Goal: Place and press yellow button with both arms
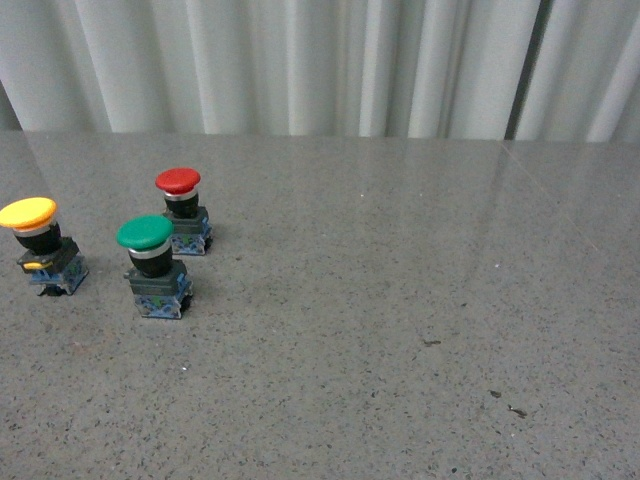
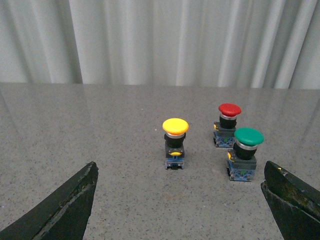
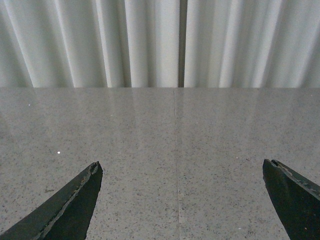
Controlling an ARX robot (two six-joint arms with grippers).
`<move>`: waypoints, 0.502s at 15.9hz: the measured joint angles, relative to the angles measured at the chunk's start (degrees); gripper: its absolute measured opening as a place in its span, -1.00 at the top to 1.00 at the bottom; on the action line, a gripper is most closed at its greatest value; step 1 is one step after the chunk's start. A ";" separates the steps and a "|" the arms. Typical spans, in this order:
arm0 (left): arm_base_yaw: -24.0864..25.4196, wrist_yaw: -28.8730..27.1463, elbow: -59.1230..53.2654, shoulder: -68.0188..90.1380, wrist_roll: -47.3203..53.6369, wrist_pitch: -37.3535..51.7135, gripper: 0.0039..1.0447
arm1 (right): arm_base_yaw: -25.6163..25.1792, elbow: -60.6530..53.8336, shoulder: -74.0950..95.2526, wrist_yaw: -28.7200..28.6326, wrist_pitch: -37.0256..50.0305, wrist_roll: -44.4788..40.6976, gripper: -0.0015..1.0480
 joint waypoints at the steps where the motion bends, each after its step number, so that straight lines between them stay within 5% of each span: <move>1: -0.87 -2.10 0.39 0.50 -0.37 -1.92 -0.88 | 0.00 0.00 -0.02 0.00 0.00 0.00 -0.87; 6: -3.98 -14.14 3.63 8.46 -1.53 -5.66 -0.88 | 0.00 0.00 0.00 0.02 0.02 0.00 -0.87; 8: 3.98 -13.51 9.18 21.09 -0.48 5.97 -0.88 | 0.00 0.00 0.00 0.00 -0.09 0.00 -0.87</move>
